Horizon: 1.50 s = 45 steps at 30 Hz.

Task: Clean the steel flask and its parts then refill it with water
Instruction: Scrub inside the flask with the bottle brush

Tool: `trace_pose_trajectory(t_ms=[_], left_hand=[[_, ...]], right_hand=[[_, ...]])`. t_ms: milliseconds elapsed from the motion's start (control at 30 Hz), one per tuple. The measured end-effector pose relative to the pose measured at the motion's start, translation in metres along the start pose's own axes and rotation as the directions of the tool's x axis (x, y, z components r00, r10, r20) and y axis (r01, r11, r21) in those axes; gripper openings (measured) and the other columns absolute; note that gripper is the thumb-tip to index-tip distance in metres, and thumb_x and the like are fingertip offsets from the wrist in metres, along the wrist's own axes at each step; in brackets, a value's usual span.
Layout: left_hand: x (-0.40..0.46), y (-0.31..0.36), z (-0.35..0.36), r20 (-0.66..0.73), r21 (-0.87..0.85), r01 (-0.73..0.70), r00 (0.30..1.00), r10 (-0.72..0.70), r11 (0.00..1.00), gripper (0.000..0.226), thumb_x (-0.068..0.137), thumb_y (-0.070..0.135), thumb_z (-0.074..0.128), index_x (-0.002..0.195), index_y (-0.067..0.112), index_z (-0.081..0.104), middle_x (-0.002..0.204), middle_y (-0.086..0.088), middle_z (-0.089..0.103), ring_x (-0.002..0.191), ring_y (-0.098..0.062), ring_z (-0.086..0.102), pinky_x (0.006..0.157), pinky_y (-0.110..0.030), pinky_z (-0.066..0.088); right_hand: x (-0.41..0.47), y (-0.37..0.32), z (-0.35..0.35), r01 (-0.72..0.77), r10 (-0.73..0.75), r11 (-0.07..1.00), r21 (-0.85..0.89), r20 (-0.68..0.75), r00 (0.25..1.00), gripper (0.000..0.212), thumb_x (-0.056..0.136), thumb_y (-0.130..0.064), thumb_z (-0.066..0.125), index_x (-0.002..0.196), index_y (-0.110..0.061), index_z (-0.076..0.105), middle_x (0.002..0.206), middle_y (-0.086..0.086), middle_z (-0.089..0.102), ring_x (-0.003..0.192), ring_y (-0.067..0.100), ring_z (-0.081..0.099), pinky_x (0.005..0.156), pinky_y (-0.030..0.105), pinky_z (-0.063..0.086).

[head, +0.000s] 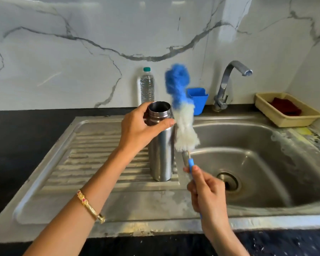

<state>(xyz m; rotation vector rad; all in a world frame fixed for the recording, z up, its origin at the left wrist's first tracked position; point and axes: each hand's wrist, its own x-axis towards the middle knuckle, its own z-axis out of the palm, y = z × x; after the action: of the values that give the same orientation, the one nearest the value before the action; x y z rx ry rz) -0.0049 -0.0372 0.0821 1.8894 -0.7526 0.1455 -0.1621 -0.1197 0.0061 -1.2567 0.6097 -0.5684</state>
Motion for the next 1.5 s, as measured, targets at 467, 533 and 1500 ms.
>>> trace_pose_trajectory(t_ms=[467, 533, 1500], left_hand=[[-0.009, -0.005, -0.002, 0.003, -0.050, -0.035, 0.999, 0.035, 0.998, 0.032, 0.067, 0.047, 0.068, 0.095, 0.035, 0.058, 0.087, 0.014, 0.065, 0.084, -0.007, 0.062, 0.079, -0.030, 0.051], [-0.011, -0.005, -0.004, -0.006, -0.042, -0.035, 0.999, 0.034, 0.999, 0.032, 0.067, 0.050, 0.066, 0.094, 0.037, 0.056, 0.088, 0.014, 0.065, 0.087, -0.007, 0.062, 0.081, -0.031, 0.050], [-0.057, -0.021, -0.029, -0.247, -0.572, 0.031, 0.946, -0.208, 0.820, 0.025, 0.080, 0.004, 0.069, 0.092, 0.019, 0.052, 0.082, 0.008, 0.058, 0.065, 0.010, 0.057, 0.067, -0.009, 0.043]], right_hand=[[-0.048, 0.034, 0.000, -0.029, 0.023, 0.994, -0.107, -0.060, 0.998, 0.046, 0.092, -0.021, 0.053, 0.086, 0.024, 0.050, 0.057, 0.012, 0.032, 0.043, 0.011, 0.021, 0.037, 0.018, 0.015], [-0.055, 0.046, -0.003, -0.147, 0.138, 0.984, -0.101, -0.096, 0.986, 0.046, 0.093, -0.022, 0.053, 0.092, 0.024, 0.050, 0.059, 0.012, 0.034, 0.043, 0.012, 0.022, 0.038, 0.018, 0.016], [-0.090, 0.040, -0.002, 0.327, -0.396, 0.713, -0.620, 0.029, 0.918, 0.032, 0.088, -0.024, 0.060, 0.058, -0.015, 0.064, 0.037, -0.002, 0.030, 0.042, 0.011, 0.027, 0.044, 0.024, 0.021]])
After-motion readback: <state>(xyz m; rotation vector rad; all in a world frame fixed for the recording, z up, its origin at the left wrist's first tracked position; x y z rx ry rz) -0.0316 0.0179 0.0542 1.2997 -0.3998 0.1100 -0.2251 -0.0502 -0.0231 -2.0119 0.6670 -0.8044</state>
